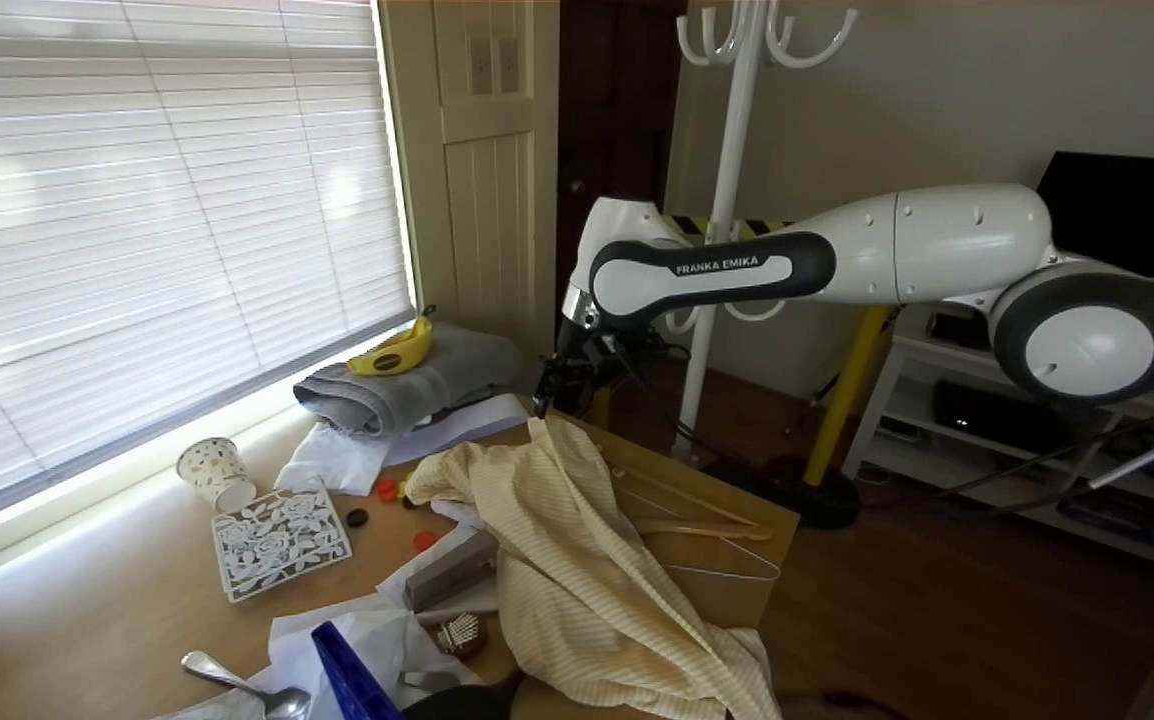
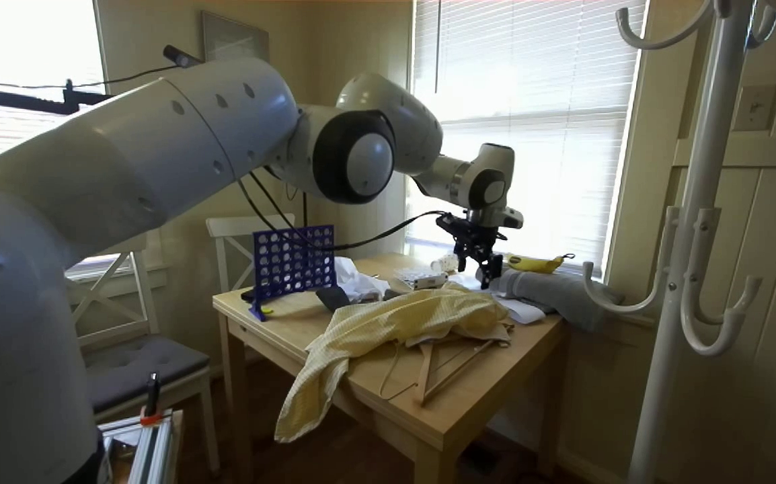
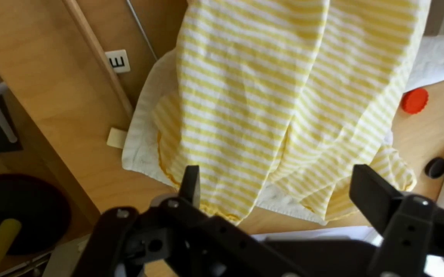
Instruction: Unfold the towel on the table
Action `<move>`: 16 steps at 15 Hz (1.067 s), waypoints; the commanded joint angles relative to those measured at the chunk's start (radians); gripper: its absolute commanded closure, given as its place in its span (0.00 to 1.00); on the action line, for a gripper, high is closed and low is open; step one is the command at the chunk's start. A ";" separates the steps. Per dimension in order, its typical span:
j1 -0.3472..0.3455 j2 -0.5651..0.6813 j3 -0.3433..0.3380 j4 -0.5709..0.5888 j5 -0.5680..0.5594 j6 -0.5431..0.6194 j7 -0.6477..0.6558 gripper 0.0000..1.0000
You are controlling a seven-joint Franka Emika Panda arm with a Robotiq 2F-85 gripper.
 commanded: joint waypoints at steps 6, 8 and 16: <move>0.042 0.068 -0.090 0.105 -0.006 -0.062 0.036 0.00; 0.056 0.054 -0.114 0.094 -0.021 -0.060 0.091 0.00; 0.106 0.111 -0.199 0.166 -0.042 0.001 0.225 0.00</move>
